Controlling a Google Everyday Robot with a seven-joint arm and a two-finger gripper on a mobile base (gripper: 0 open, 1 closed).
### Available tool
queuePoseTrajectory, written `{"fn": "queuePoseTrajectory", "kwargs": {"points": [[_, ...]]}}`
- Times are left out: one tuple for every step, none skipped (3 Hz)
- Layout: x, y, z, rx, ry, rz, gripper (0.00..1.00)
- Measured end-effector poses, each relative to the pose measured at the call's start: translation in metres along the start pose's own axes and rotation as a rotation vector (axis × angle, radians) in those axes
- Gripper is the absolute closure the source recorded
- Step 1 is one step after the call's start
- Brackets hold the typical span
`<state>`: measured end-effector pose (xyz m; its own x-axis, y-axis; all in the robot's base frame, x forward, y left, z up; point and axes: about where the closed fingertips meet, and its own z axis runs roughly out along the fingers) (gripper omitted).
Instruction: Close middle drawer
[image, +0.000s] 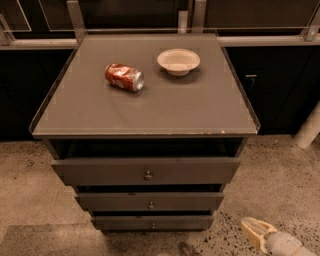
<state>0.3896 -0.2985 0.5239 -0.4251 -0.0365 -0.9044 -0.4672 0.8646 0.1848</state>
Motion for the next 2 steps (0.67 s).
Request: {"fn": "queuePoseTrajectory", "kwargs": {"points": [[0.0, 0.0, 0.0, 0.0, 0.0, 0.0, 0.58], [0.0, 0.0, 0.0, 0.0, 0.0, 0.0, 0.36]]}}
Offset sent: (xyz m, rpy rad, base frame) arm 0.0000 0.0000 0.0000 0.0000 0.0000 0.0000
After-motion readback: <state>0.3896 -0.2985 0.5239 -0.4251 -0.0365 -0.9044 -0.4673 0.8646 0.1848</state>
